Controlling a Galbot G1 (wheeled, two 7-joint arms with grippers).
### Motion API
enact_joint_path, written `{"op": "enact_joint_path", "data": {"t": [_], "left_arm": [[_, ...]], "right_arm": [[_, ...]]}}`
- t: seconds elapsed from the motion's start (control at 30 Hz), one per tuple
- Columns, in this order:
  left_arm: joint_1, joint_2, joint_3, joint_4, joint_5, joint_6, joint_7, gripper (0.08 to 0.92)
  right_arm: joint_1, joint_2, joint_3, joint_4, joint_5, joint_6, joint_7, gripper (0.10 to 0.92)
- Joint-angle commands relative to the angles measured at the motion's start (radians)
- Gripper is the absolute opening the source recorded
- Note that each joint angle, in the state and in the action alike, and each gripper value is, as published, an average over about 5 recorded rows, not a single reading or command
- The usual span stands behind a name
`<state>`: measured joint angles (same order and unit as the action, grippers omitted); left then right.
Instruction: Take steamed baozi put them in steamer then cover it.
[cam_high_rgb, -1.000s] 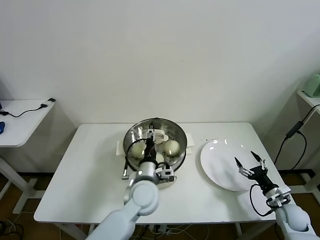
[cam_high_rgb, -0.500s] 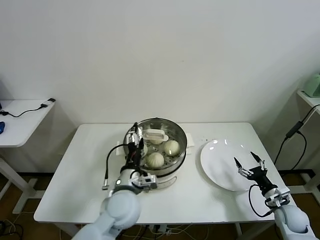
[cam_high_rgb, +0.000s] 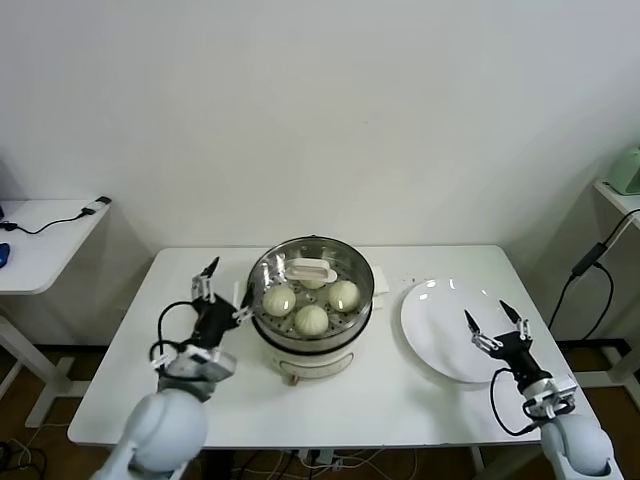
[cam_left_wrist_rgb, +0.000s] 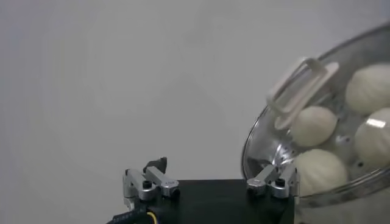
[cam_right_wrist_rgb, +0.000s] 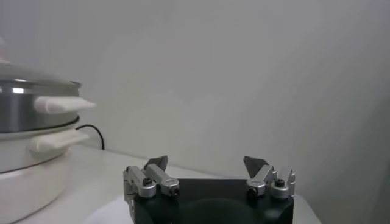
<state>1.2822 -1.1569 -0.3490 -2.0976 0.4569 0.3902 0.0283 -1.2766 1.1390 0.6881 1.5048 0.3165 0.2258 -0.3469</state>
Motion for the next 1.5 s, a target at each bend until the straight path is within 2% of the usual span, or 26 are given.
{"op": "enact_joint_path", "data": {"t": [0.03, 0.33, 0.8, 1.5], "left_arm": [[0.282, -0.136, -0.407, 0.05, -0.632, -0.403, 0.097, 0.823], [0.298, -0.193, -0.425, 0.093, -0.682, -0.388, 0.143, 0.823], [0.31, -0.255, -0.406, 0.072, -0.589, -0.375, 0.104, 0.823], [0.303, -0.284, -0.376, 0.067, -0.526, -0.385, 0.085, 0.823]], "right_arm": [[-0.064, 0.039, 0.007, 0.13, -0.025, -0.007, 0.055, 0.823], [-0.128, 0.058, 0.023, 0.169, -0.02, -0.004, 0.059, 0.823], [-0.183, 0.1, 0.017, 0.22, -0.001, -0.034, 0.093, 0.823], [-0.179, 0.097, 0.004, 0.222, -0.009, -0.058, 0.116, 0.823]]}}
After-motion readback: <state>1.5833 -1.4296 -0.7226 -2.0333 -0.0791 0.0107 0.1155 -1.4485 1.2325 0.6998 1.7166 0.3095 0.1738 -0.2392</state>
